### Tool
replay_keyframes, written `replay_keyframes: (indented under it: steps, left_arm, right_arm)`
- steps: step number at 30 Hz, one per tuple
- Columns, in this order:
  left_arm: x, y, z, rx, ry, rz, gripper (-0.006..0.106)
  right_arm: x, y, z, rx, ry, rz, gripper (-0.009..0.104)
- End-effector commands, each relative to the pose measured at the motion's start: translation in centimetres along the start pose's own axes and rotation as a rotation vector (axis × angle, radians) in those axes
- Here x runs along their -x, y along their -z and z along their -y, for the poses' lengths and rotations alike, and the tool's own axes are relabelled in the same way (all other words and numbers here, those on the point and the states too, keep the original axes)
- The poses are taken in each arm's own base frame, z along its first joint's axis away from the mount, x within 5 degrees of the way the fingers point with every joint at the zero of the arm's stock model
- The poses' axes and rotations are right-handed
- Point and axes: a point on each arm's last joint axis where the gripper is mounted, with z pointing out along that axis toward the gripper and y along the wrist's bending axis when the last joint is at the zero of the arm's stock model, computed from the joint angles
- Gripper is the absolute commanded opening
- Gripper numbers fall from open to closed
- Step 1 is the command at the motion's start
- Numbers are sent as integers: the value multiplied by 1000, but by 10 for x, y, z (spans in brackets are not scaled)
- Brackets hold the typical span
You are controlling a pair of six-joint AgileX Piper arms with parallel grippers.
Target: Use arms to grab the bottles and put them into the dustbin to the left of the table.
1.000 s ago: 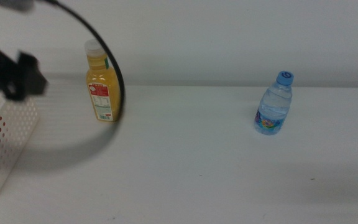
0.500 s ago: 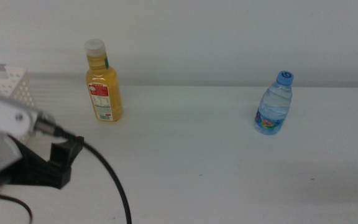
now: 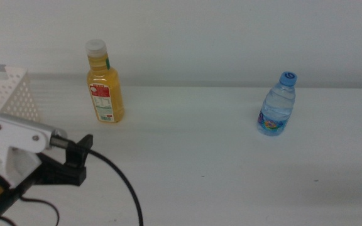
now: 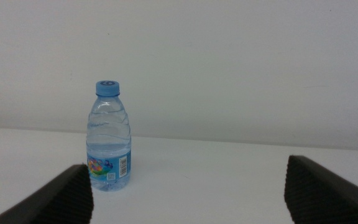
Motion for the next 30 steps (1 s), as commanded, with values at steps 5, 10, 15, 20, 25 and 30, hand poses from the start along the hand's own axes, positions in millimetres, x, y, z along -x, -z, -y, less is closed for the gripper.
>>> replay_keyframes:
  steps: [5, 10, 15, 20, 25, 30]
  left_arm:
    - [-7, -28, 2, 2, 85, 85, 94]
    - [-18, -51, 3, 0, 125, 117, 94]
    - [-23, -80, 3, 7, 124, 54, 94]
    - [-21, -118, 5, 5, 122, 33, 94]
    - [-18, -144, 6, -2, 116, 41, 94]
    - [-18, -155, 5, 16, 132, 43, 94]
  right_arm:
    - [-13, 1, -1, 0, 11, -4, 82]
    - [-13, 1, -1, 0, 11, -4, 82]
    - [-13, 1, -1, 0, 11, -4, 82]
    - [-13, 1, -1, 0, 11, -4, 82]
    - [-13, 1, -1, 0, 11, -4, 82]
    - [-13, 1, -1, 0, 11, -4, 82]
